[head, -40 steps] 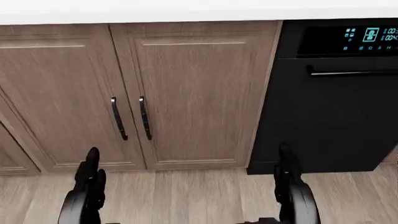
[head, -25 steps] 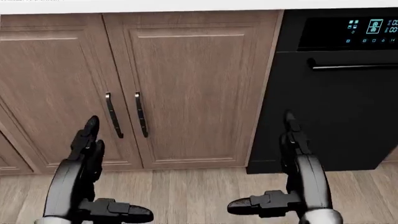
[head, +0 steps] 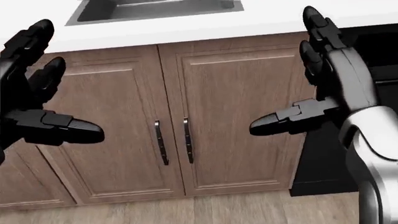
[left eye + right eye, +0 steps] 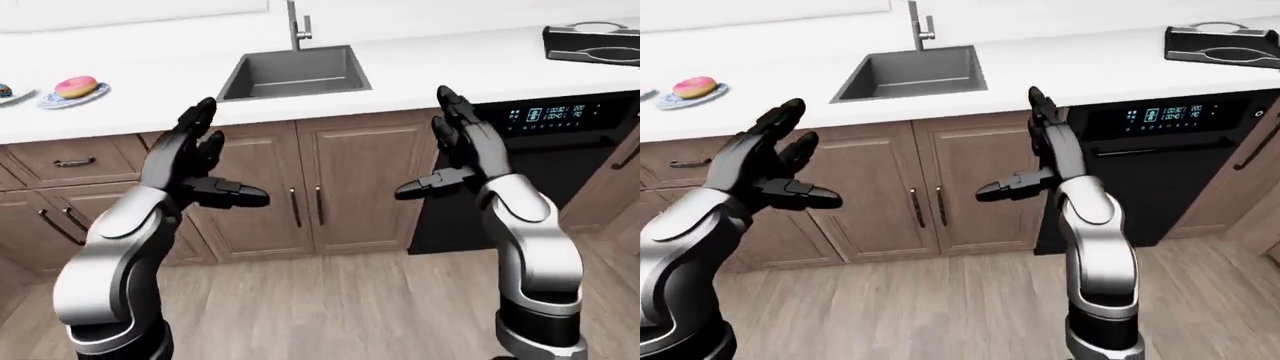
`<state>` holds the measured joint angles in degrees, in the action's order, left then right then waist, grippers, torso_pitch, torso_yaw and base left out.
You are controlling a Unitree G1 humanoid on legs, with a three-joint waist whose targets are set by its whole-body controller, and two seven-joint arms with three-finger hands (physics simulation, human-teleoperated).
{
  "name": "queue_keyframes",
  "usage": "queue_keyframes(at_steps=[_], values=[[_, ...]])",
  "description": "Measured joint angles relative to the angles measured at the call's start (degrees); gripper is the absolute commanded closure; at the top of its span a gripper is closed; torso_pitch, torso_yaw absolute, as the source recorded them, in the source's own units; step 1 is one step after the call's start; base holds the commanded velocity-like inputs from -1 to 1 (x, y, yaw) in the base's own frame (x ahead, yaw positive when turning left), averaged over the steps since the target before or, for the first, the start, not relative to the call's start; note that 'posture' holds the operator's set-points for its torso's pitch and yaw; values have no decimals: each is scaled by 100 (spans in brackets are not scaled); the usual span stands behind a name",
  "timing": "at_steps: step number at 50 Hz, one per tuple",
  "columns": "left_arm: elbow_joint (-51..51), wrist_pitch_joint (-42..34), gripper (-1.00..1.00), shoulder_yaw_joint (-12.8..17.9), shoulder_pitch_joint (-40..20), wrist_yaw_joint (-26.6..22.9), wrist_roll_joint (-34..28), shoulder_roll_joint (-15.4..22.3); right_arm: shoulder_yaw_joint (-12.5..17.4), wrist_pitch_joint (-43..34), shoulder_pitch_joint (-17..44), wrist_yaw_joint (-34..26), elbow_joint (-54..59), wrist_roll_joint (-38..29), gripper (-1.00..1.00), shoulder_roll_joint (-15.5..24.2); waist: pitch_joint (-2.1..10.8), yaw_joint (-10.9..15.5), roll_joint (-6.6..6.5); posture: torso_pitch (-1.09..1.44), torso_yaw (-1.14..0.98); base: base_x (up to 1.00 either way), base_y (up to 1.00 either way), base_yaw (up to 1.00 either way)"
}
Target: Move the dessert items from the plate to the tray.
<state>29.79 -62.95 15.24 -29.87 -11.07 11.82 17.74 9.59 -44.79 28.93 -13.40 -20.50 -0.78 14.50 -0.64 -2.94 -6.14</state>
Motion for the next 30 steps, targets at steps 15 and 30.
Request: queue_keyframes(at_steps=[15, 30], values=[[92, -366, -100, 181, -6, 342, 656, 208, -46, -286, 61, -267, -93, -249, -100, -47, -151, 149, 850, 0, 0, 52, 93, 0], [213, -448, -100, 386, -271, 551, 995, 598, -35, -809, 489, -367, -379, -15, -100, 151, -310, 414, 416, 0, 0, 37, 100, 0]])
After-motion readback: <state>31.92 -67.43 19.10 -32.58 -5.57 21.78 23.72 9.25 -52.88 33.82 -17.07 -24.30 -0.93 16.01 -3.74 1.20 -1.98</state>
